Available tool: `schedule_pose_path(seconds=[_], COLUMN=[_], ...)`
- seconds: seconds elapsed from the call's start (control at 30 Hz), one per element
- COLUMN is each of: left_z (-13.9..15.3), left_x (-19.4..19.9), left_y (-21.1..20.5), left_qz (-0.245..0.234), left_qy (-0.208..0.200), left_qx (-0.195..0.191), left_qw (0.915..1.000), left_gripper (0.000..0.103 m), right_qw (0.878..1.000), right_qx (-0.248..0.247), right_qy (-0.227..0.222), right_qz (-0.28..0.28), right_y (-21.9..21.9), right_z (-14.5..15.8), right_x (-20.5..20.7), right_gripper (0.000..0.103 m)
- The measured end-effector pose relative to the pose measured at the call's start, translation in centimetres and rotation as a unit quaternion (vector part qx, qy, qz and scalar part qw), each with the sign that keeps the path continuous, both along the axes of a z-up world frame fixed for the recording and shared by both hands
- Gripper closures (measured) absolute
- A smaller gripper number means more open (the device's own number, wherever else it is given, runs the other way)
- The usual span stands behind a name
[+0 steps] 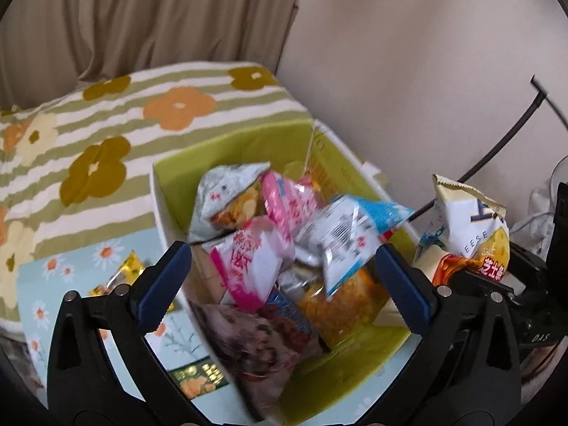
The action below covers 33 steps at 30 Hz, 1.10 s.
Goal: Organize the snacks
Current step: 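Carry both bags over the yellow box and open both tools to drop them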
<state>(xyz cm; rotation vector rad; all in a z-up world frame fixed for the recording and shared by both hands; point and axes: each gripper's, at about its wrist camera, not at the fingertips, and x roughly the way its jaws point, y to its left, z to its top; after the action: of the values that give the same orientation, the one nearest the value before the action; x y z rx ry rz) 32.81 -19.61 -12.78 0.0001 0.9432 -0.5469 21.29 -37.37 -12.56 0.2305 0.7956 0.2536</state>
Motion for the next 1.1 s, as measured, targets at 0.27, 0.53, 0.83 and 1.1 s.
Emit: schedule_pose_path(seconds=[0.27, 0.53, 0.83, 1.1], left_z=[0.6, 2.1, 2.1, 3.6], left_x=[-2.0, -3.6, -6.5, -10.1], left_y=[3.1, 6.1, 8.2, 9.8], left_qz=[0.036, 0.075, 0.107, 0.136], left_qy=[-0.013, -0.035, -0.043, -0.071], left_qx=[-0.001, -0.019, -0.018, -0.007], left_qw=[0.9993, 0.9964, 0.9932, 0.9882], left_gripper=[0.0, 0.0, 0.0, 0.0], right_qw=[0.999, 0.999, 0.999, 0.999], right_qx=[0.006, -0.015, -0.043, -0.031], right_qy=[0.023, 0.037, 0.007, -0.014], right_qz=[0.023, 0.035, 0.019, 0.039], right_y=[-0.1, 0.3, -0.2, 0.8], right_z=[-0.9, -2.6, -1.3, 0.6], right_x=[1.1, 2.2, -0.2, -1.1], right_gripper=[0.034, 0.0, 0.0, 0.0])
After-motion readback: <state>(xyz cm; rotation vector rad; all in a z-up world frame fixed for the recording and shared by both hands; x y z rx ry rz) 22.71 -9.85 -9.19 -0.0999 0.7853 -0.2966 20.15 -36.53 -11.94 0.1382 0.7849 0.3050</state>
